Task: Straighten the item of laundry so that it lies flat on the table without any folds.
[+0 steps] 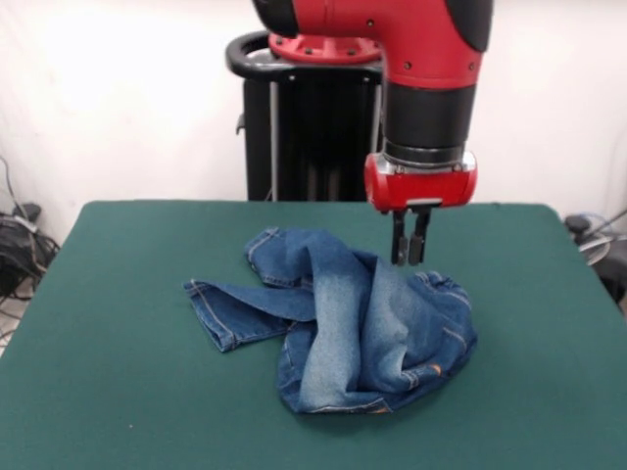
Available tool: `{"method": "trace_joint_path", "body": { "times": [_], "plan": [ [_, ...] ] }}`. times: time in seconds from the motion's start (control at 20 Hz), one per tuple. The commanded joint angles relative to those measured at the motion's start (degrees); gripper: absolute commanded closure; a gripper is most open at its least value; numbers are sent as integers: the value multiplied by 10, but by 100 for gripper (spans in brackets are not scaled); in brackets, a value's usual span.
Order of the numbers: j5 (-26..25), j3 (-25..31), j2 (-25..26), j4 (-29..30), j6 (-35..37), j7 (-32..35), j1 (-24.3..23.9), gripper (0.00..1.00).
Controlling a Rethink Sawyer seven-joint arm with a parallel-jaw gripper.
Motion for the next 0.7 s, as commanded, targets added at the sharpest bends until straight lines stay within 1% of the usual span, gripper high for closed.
{"method": "trace_joint_path", "body": {
  "times": [0.05,0.1,0.15,0.35,0.45,0.5,0.7],
  "plan": [
    [-23,25,5,21,3,38,2,100],
    [-21,39,6,26,0,30,-11,100],
    [-19,53,8,31,-3,21,-24,0],
    [-19,36,2,15,40,15,-12,0],
    [-19,30,5,14,54,14,-16,0],
    [-22,25,10,15,55,13,-18,0],
    [-41,25,43,17,22,1,-42,0]
  ]
}}
